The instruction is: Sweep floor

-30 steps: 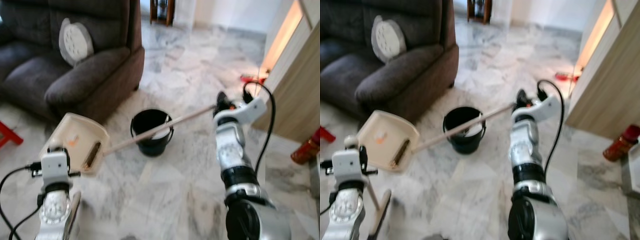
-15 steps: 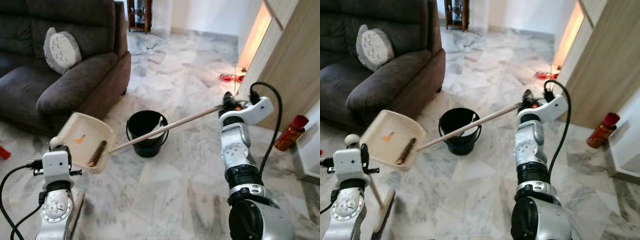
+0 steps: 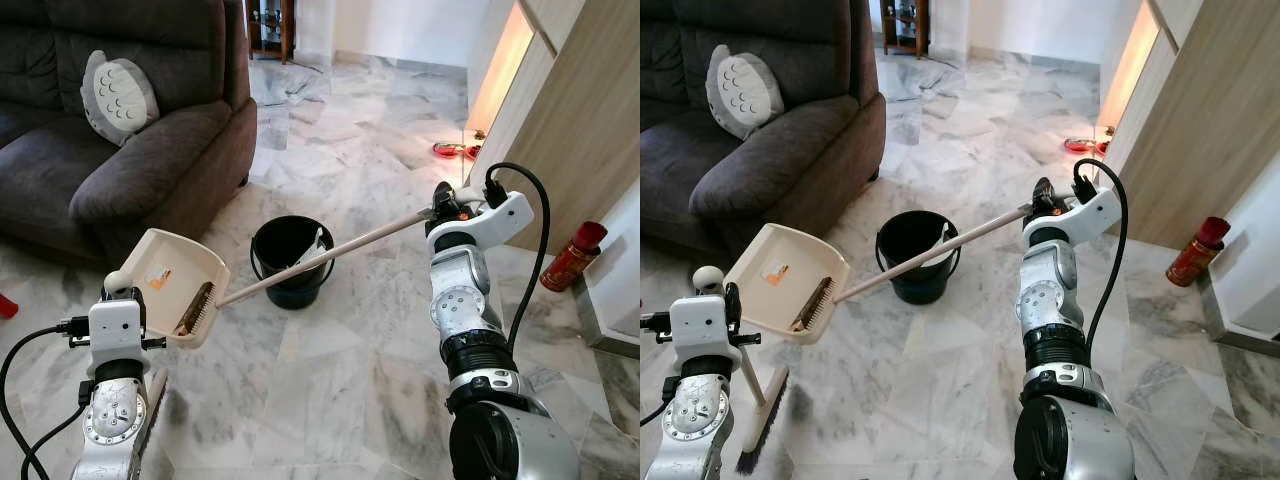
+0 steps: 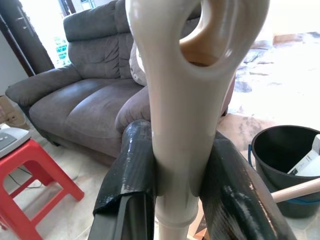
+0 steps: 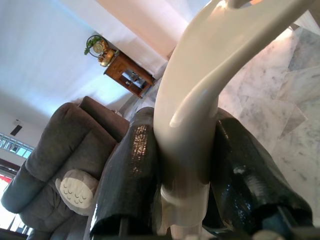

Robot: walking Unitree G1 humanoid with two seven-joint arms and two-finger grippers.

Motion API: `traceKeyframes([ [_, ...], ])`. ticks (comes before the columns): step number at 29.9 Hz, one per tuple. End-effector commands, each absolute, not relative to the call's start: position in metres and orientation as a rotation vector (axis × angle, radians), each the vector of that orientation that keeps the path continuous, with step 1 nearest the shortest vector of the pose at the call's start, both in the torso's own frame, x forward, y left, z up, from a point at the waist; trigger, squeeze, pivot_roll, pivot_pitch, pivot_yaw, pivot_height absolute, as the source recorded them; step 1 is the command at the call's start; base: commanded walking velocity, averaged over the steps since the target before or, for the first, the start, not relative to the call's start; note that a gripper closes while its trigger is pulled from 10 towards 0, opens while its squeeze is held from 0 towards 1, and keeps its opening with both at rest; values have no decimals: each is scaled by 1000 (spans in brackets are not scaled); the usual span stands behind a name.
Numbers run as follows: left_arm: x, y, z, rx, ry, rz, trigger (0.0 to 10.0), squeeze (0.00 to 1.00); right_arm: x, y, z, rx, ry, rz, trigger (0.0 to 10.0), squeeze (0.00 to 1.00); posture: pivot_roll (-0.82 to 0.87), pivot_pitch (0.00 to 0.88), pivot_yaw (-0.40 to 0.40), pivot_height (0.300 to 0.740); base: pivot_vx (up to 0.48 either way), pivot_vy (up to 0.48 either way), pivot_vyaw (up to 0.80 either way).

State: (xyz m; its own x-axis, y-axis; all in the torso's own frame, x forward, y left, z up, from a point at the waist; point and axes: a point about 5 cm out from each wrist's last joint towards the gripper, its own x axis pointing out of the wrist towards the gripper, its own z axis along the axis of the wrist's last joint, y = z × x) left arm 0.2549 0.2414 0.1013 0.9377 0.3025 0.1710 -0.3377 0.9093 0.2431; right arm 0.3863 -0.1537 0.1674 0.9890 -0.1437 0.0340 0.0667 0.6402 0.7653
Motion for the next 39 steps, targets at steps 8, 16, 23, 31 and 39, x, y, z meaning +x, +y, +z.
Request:
traceKeyframes([
  [8, 258, 241, 113, 293, -179, 324, 10000, 0, 388, -159, 179, 914, -143, -125, 10000, 0, 201, 59, -27, 740, 0, 0, 0],
  [16, 257, 242, 113, 293, -177, 327, 10000, 0, 388, -158, 178, 910, -134, -122, 10000, 0, 201, 59, -27, 740, 0, 0, -800],
  [23, 257, 242, 113, 293, -177, 327, 10000, 0, 388, -158, 178, 910, -134, -122, 10000, 0, 201, 59, -27, 740, 0, 0, -800],
  [31, 257, 242, 113, 293, -177, 327, 10000, 0, 388, -158, 178, 910, -134, -122, 10000, 0, 201, 59, -27, 740, 0, 0, -800],
  [39, 257, 242, 113, 293, -177, 327, 10000, 0, 388, -158, 178, 910, -134, -122, 10000, 0, 201, 59, -27, 740, 0, 0, -800],
])
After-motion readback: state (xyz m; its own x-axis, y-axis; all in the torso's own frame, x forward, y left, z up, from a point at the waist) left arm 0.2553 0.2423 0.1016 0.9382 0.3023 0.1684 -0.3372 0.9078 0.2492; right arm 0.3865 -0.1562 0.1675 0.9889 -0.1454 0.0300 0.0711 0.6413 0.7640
